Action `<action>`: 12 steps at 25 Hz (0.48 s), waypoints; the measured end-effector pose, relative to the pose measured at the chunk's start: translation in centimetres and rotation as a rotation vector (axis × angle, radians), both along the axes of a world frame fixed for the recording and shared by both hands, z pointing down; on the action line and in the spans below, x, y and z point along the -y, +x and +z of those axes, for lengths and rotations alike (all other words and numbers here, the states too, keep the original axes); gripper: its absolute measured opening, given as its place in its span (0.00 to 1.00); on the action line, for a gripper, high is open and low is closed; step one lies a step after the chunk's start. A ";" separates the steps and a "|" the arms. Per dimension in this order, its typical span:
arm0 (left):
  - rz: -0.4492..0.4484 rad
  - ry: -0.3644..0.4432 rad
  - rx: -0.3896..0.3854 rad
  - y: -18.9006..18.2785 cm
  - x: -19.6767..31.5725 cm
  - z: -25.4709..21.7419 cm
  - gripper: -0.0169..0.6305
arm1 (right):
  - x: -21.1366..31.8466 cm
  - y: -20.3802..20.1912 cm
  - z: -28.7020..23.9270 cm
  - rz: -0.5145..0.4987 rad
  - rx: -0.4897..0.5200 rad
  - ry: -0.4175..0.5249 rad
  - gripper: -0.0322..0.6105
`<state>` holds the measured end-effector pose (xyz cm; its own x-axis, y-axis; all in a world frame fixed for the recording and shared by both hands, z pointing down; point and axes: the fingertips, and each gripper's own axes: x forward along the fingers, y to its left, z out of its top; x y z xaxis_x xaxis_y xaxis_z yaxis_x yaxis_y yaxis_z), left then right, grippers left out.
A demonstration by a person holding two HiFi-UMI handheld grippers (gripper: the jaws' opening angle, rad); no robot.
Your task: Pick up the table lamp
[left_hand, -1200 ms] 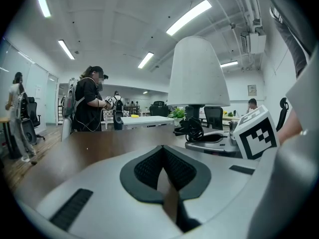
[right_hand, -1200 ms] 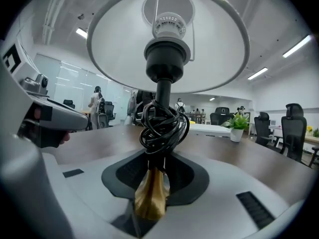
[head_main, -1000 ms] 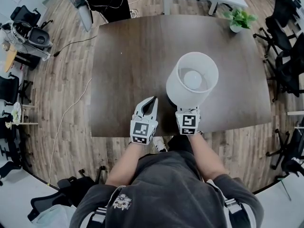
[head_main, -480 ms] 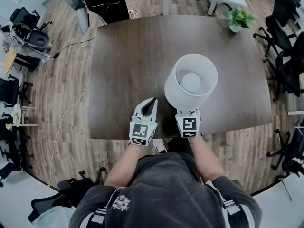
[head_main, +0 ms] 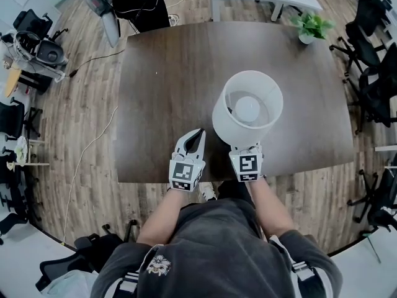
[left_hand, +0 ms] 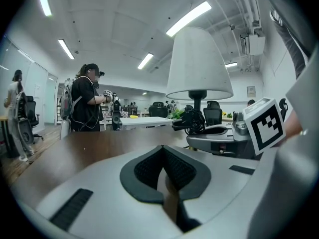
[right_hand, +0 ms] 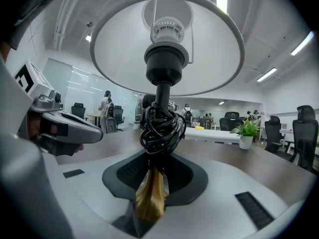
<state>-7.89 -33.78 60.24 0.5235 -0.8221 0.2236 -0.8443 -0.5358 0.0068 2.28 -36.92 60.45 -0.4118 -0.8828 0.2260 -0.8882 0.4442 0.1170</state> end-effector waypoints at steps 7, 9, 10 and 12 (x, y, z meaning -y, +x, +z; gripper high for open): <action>0.006 0.036 -0.021 0.3 0.3 -2.3 0.04 | -0.9 0.5 -3.1 -0.006 -0.006 0.002 0.23; 0.007 0.047 -0.028 0.4 0.3 -3.3 0.04 | -1.2 0.6 -4.5 -0.011 -0.006 0.009 0.23; 0.007 0.053 -0.031 0.4 0.3 -3.9 0.04 | -1.3 0.6 -5.3 -0.012 -0.003 0.013 0.23; 0.017 0.064 -0.042 0.6 0.1 -4.5 0.04 | -1.6 0.8 -7.0 -0.014 0.005 0.023 0.23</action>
<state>-7.30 -33.91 55.71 0.5456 -0.8248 0.1482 -0.8346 -0.5508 0.0074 3.03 -35.29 53.47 -0.4256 -0.8817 0.2038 -0.8823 0.4543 0.1231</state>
